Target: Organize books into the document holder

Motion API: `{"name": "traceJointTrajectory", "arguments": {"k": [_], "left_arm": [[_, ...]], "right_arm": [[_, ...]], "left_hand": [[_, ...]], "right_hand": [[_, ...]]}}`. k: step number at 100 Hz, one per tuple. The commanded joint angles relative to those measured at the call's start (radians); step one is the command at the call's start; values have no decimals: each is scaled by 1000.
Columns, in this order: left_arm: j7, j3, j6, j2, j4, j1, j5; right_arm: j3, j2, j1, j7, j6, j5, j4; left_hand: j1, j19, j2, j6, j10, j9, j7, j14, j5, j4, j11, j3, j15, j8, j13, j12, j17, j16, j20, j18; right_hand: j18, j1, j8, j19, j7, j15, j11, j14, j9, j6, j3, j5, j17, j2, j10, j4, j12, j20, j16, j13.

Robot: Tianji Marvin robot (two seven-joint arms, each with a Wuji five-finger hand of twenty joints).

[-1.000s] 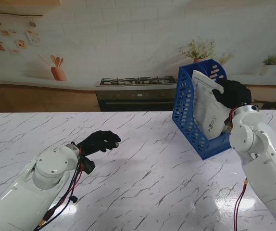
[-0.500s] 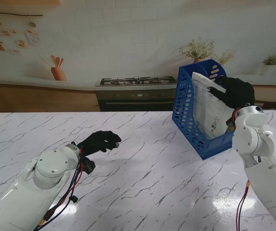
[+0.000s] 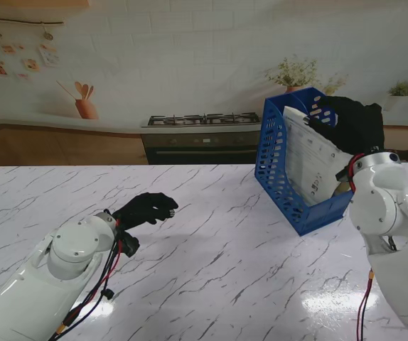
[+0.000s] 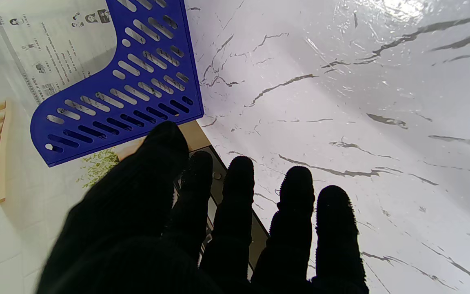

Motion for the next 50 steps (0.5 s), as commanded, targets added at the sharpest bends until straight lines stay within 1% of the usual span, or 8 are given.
{"name": "traceJointTrajectory", "arguments": {"k": [1, 9, 14, 21, 25, 36, 50], "left_arm": [[-12, -5, -21, -2, -13, 13, 1], [-12, -10, -20, -1, -19, 18, 3], [-12, -11, -19, -1, -21, 21, 4], [-12, -12, -18, -1, -22, 23, 2], [-12, -12, -19, -1, -22, 23, 1], [-10, -12, -22, -1, -22, 25, 0], [-6, -12, -22, -2, -24, 26, 1]], "right_arm": [[-12, -13, -16, -9, -15, 17, -43], [-18, -14, -29, -1, -24, 37, -75], [-24, -14, -36, 6, -25, 50, -91], [-37, -15, -41, 11, -32, 67, -103], [-43, -15, -43, 12, -45, 70, -104], [-71, -18, -46, 4, -83, 101, -98], [-111, -23, -49, -7, -127, 155, -76]], "left_hand": [[-23, -14, 10, -31, -17, -10, -9, -31, -20, 20, -14, 0, -1, -14, -7, -10, -15, 6, -10, -25], [-24, -14, 12, -32, -18, -12, -11, -32, -22, 20, -14, -1, -1, -15, -8, -11, -15, 6, -10, -25], [-24, -14, 12, -32, -18, -12, -13, -30, -23, 20, -14, -1, -3, -15, -9, -12, -16, 5, -10, -25], [-25, -15, 11, -32, -20, -9, -14, -30, -22, 20, -12, -1, -2, -15, -8, -11, -16, 5, -10, -25], [-24, -15, 11, -31, -21, -7, -14, -29, -22, 21, -11, 0, -2, -15, -8, -11, -16, 5, -11, -25], [-24, -14, 10, -31, -22, -2, -13, -30, -20, 21, -1, 1, -1, -15, -5, -4, -16, 6, -11, -25], [-25, -14, 9, -30, -24, -1, -12, -30, -19, 20, 4, 1, 0, -14, -4, 0, -15, 6, -10, -25]], "right_hand": [[248, -26, -17, -10, -24, -3, -2, -13, 35, 28, -7, 13, -4, 22, 14, 33, -7, -6, -18, 19], [251, -34, -21, 9, -18, 21, 18, -8, 68, 33, -3, 35, 13, 25, 22, 32, 17, 5, -2, 58], [251, -41, -21, 44, -7, 46, 42, 2, 90, 34, 3, 53, 33, 25, 34, 31, 56, 25, 24, 92], [255, -41, -19, 55, 0, 56, 54, 6, 109, 41, 5, 72, 46, 22, 35, 31, 71, 31, 34, 114], [258, -44, -18, 74, 7, 66, 61, 4, 122, 37, 9, 84, 63, 21, 34, 31, 90, 37, 47, 133], [259, -43, -14, 92, 15, 74, 67, 10, 136, 35, 13, 96, 85, 17, 36, 31, 100, 40, 54, 152], [252, -44, -1, 121, 31, 95, 94, 13, 140, 30, 19, 102, 99, 15, 38, 32, 135, 45, 76, 170]]}}
